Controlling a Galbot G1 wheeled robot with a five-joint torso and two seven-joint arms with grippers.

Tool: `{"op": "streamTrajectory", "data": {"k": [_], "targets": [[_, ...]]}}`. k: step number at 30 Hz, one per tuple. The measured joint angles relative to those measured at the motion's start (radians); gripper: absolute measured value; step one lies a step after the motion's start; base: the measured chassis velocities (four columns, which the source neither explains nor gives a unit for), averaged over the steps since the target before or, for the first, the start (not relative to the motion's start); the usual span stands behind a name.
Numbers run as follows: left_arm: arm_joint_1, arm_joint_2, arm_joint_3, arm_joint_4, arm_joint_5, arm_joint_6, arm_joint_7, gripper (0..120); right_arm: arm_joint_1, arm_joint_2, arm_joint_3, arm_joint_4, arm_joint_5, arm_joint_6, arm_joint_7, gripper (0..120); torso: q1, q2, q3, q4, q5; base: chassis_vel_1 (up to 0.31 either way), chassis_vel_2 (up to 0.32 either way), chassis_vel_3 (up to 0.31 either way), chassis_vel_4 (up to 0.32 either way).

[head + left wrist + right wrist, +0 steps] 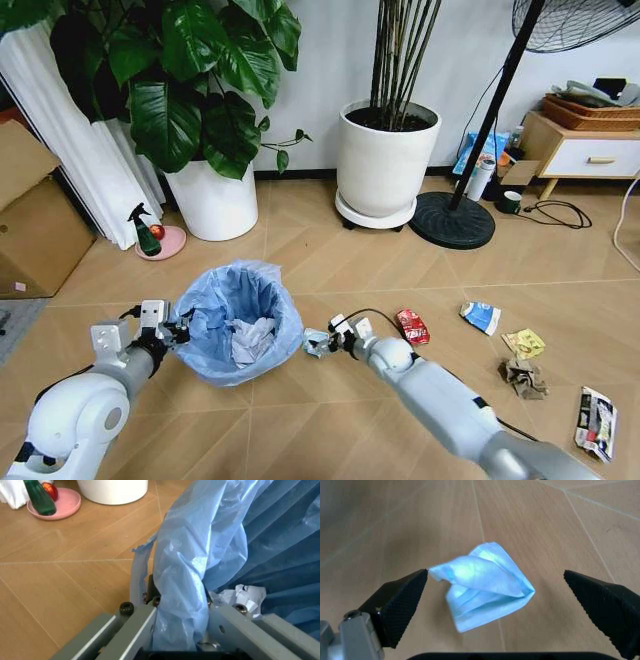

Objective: Pick up the trash bin and place the garbage on the floor into it.

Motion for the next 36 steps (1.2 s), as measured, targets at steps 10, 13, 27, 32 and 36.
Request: {"op": "streamTrajectory", "data": {"k": [10,13,27,32,36], "targets": [[0.004,0.002,-0.001,-0.004,0.001,0.001,-0.001,0,0.041,0.081,0.029,-0.172,-0.089,0.050,-0.029,100,0.000,0.000,0.000,0.0000,0.0002,0.000,0.000,0.000,0.000],[0.002,0.000,0.001,-0.004,0.003,0.001,-0.001,0,0.047,0.094,0.032,-0.188,-0.098,0.058,-0.035,100,0.000,0.000,0.000,0.0000,0.0001,0.000,0.000,0.000,0.000],[-0.009,-0.001,0.005,0.012,0.004,0.001,0.004,0,0.078,0.199,0.112,-0.326,-0.185,0.086,-0.064,79,0.000,0.000,0.000,0.0000,0.0002,0.000,0.000,0.000,0.000],[-0.010,-0.002,0.006,0.011,0.004,0.001,0.005,0,0.078,0.200,0.118,-0.335,-0.196,0.092,-0.066,61,0.000,0.000,0.000,0.0000,0.0002,0.000,0.000,0.000,0.000],[-0.013,-0.003,0.010,0.012,0.004,0.000,0.006,0,0.076,0.199,0.119,-0.336,-0.201,0.092,-0.066,46,0.000,0.000,0.000,-0.0001,0.0002,0.000,0.000,0.000,0.000]]}}
